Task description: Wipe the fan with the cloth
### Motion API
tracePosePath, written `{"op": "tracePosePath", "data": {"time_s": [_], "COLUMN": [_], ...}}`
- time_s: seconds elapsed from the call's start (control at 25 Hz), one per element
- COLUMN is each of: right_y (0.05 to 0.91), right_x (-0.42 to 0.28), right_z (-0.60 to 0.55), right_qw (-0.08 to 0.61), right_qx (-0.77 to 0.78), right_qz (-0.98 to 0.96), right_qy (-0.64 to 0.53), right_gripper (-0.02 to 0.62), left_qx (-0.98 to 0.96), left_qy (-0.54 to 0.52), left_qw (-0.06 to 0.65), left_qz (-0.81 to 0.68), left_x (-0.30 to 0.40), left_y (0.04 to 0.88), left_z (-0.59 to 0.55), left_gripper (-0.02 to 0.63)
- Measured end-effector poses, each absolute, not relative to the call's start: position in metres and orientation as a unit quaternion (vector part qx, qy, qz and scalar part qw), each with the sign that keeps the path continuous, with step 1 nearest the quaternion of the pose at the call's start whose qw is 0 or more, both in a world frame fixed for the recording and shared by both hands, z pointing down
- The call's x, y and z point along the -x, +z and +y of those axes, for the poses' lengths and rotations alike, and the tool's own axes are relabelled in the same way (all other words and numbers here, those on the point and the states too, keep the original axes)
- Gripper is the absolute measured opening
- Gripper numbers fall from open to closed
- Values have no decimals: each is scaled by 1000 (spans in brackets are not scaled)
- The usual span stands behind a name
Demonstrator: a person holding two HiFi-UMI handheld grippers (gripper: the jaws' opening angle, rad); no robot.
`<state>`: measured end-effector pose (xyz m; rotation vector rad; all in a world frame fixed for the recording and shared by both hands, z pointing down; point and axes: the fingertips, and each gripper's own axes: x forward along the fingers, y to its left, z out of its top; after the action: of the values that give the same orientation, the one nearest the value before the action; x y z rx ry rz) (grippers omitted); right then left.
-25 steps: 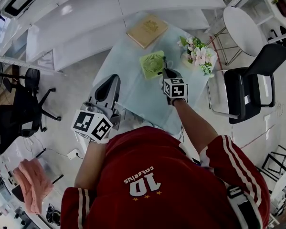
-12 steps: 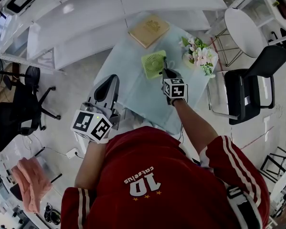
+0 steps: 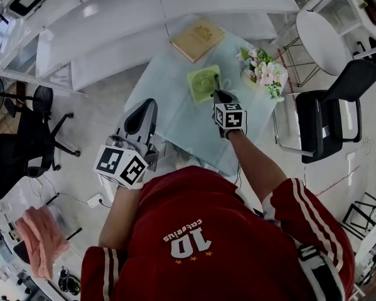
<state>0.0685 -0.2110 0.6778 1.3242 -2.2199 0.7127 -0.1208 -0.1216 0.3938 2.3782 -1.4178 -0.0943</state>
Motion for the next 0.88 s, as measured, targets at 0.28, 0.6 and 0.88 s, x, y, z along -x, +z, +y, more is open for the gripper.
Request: {"op": "tracePosePath", "data": {"time_s": [0.28, 0.6, 0.88], "right_y": [679, 679, 677], "right_x": [-62, -54, -48], "right_z": [-208, -206, -203], "right_qw": [229, 231, 232], "right_qx": [-478, -475, -475], "right_qz": [-808, -810, -810], "right_qy": [258, 256, 253], "right_gripper": [14, 14, 14], "left_qx": [-843, -841, -838], "left_qy": [-34, -36, -39], "left_qw": [187, 189, 192], "left_qz": [-504, -507, -509], "left_x": [125, 132, 139], "left_y": [395, 395, 395], "left_z": [-120, -117, -112], "left_gripper": [3, 3, 3]}}
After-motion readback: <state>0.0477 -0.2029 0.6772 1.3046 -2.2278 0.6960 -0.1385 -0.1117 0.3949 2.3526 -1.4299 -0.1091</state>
